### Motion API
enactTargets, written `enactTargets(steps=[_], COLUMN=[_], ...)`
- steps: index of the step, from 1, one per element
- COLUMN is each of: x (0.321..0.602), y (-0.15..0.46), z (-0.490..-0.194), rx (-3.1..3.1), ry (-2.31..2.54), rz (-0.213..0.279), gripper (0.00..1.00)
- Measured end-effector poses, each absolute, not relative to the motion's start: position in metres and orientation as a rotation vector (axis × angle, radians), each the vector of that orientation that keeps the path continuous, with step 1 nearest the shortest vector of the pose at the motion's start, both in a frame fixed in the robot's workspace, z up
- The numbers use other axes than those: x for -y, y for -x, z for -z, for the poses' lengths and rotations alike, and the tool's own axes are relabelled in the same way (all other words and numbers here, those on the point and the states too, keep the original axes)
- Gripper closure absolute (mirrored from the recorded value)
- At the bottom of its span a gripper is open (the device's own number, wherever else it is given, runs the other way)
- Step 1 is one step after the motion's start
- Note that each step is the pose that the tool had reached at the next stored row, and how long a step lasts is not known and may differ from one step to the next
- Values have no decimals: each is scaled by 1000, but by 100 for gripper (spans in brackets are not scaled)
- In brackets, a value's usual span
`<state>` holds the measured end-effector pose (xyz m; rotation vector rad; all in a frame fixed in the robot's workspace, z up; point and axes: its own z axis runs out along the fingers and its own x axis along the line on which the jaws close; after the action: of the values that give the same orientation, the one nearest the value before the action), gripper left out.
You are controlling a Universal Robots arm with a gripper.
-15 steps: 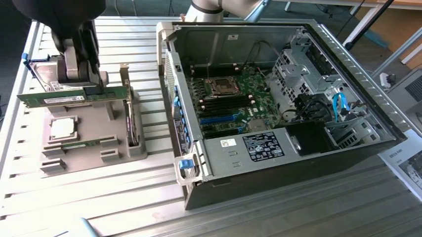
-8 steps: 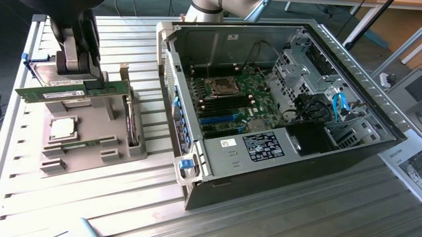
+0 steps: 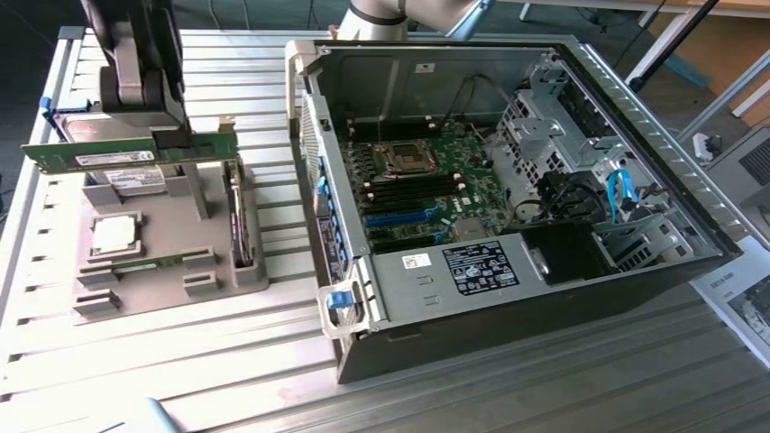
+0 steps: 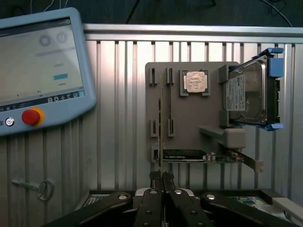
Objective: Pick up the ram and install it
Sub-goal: 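Pick up the ram and move it above insertion slot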
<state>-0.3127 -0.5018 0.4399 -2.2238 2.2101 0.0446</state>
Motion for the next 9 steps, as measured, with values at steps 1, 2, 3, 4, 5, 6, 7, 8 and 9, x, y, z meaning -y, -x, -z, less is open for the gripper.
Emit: enactTargets(steps=[1,2,3,4,5,6,7,8,9], x=[502,502,502,502,502,502,502,502,502], y=[312,312,312,312,312,311,310,309,307], z=[-441,-442,-442,-442,-442,-442,-442,-442,-442], rx=[-2210,-2210,-2210,-2210,-2210,-2210,-2210,-2210,-2210], ry=[2224,2224,2224,2224,2224,2224,2224,2224,2224], rz=[-45,-45,-45,-45,-45,-45,-45,-45,-45], gripper=[88,88,88,88,88,88,88,88,88])
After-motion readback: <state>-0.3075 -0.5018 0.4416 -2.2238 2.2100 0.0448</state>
